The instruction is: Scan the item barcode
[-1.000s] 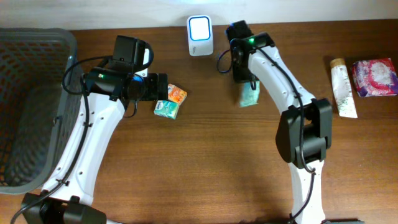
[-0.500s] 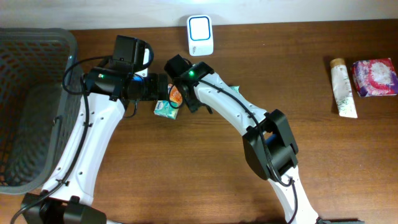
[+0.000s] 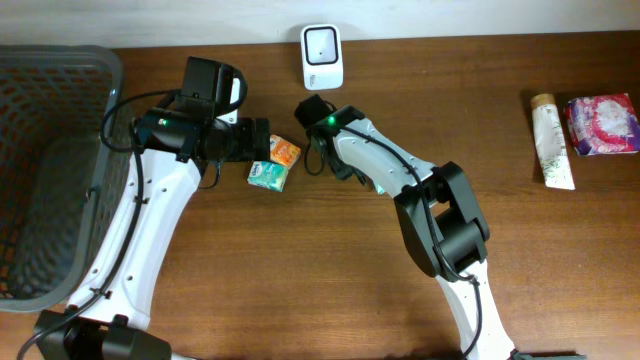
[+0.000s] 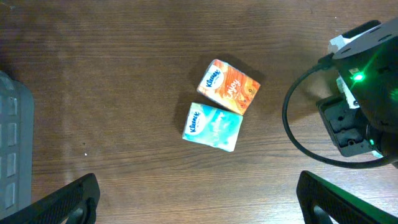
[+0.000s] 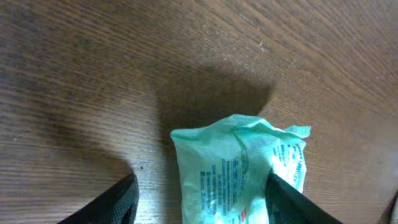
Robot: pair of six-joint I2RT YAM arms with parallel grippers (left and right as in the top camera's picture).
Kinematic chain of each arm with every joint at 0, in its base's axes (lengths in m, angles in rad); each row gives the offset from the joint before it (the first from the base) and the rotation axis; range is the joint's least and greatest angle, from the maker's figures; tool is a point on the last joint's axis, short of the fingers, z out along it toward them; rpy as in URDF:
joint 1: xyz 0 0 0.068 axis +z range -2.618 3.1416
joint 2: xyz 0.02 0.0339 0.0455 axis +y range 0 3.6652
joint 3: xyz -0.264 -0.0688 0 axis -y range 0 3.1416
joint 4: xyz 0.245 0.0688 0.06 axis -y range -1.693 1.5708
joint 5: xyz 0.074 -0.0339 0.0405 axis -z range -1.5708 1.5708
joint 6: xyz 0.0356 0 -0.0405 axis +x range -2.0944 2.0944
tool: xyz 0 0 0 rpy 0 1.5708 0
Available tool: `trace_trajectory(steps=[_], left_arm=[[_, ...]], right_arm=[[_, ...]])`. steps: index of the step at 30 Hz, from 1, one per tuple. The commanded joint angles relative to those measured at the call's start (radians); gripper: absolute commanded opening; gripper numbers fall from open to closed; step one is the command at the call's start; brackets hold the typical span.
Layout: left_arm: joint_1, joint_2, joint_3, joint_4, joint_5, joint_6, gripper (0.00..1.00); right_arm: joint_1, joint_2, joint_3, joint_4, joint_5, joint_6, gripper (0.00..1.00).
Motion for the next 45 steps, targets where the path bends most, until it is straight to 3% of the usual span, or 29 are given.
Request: trace_trajectory(steps=[1, 2, 6, 10, 12, 16, 17, 19, 21, 22, 23, 27, 30, 33, 34, 36, 37, 39, 43, 45], left_arm=[[0.000, -0.003, 0.002, -0.002, -0.003, 0.005, 0.99], [0.000, -0.002, 0.002, -0.002, -0.003, 0.005, 0.99], [0.000, -0.003, 0.002, -0.002, -0.003, 0.005, 0.99], [0.000, -0.002, 0.002, -0.002, -0.003, 0.005, 0.99], [0.000, -0.002, 0.002, -0.002, -0.003, 0.005, 0.99], [0.000, -0.002, 0.002, -0.002, -0.003, 0.005, 0.99], [0.000, -0.003, 0.002, -0.002, -0.003, 0.005, 0.99], [0.000, -0.003, 0.002, -0.002, -0.003, 0.005, 0.99], [0.000, -0.002, 0.002, -0.002, -0.003, 0.005, 0.99], [0.000, -0.003, 0.002, -0.002, -0.003, 0.005, 0.99], [0.000, -0.003, 0.002, -0.002, -0.003, 0.005, 0.99], [0.000, -0.003, 0.002, -0.002, -0.003, 0.005, 0.99], [0.000, -0.002, 0.002, -0.002, -0.003, 0.005, 0.99], [0.000, -0.003, 0.002, -0.002, -0.003, 0.005, 0.99], [0.000, -0.002, 0.002, -0.002, -0.003, 0.005, 0.99], [0.000, -0.003, 0.002, -0.002, -0.003, 0.005, 0.99], [0.000, -0.003, 0.002, -0.002, -0.003, 0.005, 0.99], [0.000, -0.002, 0.002, -0.002, -0.003, 0.005, 0.99], [0.000, -0.002, 0.002, -0.002, -0.003, 0.005, 0.99], [0.000, -0.003, 0.002, -0.002, -0.003, 0.005, 0.99]], right_arm=[[-0.034, 0.012, -0.028, 0.003, 0.000, -0.021, 0.11], [-0.056, 0.012, -0.027, -0.007, -0.018, -0.021, 0.04], [-0.216, 0.008, 0.111, -0.182, -0.366, -0.039, 0.04], [-0.435, -0.013, 0.332, -0.358, -1.289, -0.236, 0.04], [-0.520, -0.005, 0.275, -0.362, -1.506, -0.293, 0.04], [-0.624, -0.005, -0.020, -0.232, -1.532, -0.301, 0.04], [-0.656, -0.005, -0.054, -0.210, -1.448, -0.298, 0.15], [-0.701, -0.008, -0.039, -0.223, -1.270, -0.225, 0.16], [-0.760, -0.011, 0.051, -0.336, -1.195, -0.222, 0.34], [-0.768, -0.011, 0.103, -0.401, -1.151, -0.222, 0.35], [-0.758, -0.011, 0.131, -0.446, -1.114, -0.224, 0.43], [-0.653, -0.003, 0.127, -0.369, -1.114, -0.294, 0.72], [-0.565, 0.032, 0.119, -0.345, -0.986, -0.289, 0.73], [-0.534, 0.053, 0.080, -0.337, -0.959, -0.336, 0.66], [-0.528, 0.054, 0.054, -0.333, -0.960, -0.367, 0.57], [-0.526, 0.062, 0.018, -0.306, -0.960, -0.381, 0.57], [-0.526, 0.062, -0.004, -0.290, -0.964, -0.381, 0.47], [-0.526, 0.062, -0.007, -0.293, -1.086, -0.380, 0.04], [-0.526, 0.061, 0.089, -0.228, -1.459, -0.321, 0.04], [-0.525, 0.061, 0.206, -0.063, -1.500, -0.045, 0.04]])
